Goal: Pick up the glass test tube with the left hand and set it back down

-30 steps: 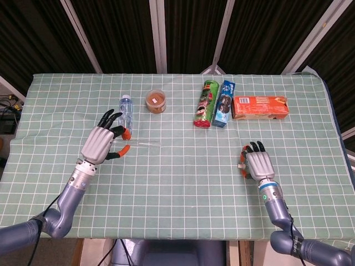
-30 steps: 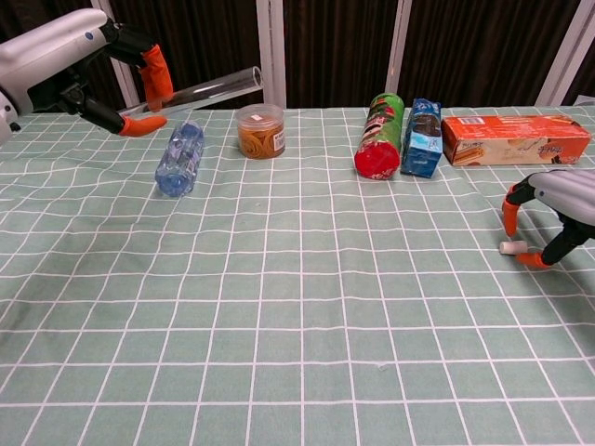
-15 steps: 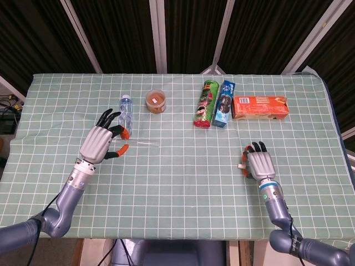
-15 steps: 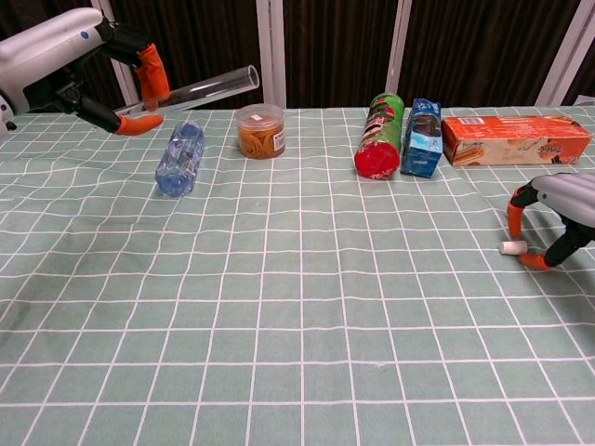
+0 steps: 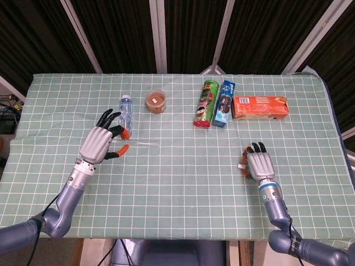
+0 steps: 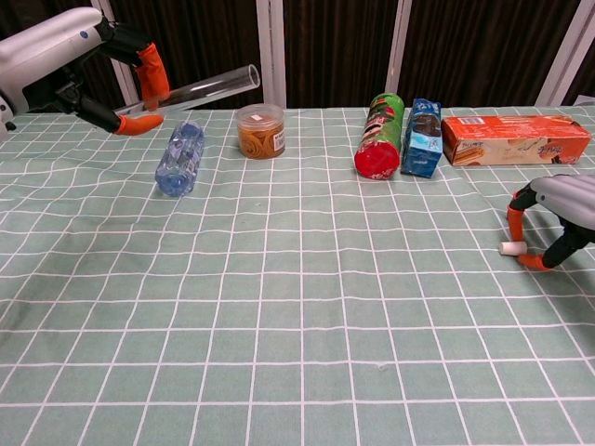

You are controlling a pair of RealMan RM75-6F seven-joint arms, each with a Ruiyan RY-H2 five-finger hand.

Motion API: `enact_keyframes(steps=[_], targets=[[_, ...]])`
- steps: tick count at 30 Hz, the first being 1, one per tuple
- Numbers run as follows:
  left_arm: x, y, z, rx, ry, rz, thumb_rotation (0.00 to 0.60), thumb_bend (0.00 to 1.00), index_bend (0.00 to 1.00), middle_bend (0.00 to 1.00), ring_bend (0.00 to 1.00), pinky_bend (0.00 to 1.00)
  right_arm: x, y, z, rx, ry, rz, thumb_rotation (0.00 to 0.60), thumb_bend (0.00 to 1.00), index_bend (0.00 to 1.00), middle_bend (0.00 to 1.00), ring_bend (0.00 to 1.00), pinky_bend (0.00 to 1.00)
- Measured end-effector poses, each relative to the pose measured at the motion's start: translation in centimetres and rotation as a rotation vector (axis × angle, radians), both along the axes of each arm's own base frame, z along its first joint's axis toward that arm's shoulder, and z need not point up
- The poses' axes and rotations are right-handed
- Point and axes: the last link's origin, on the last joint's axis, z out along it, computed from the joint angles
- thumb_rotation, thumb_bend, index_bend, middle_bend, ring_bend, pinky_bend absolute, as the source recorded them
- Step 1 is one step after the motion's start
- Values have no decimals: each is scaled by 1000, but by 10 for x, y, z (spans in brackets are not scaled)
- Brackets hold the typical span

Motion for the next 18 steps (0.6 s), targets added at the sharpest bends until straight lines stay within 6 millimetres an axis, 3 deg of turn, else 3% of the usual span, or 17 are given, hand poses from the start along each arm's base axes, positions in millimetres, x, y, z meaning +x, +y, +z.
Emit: enact_keyframes(steps=[13,18], targets=[[-2,1,3,14,13,-4,600,584,605,564,120,0,2,0,1,-10,3,9,600,431,599,292,124,82],[-17,0,6,57,103,-76,600,583,605,564,120,0,8,-3,10,-39,-2,37,600,432,601,293,125,82]])
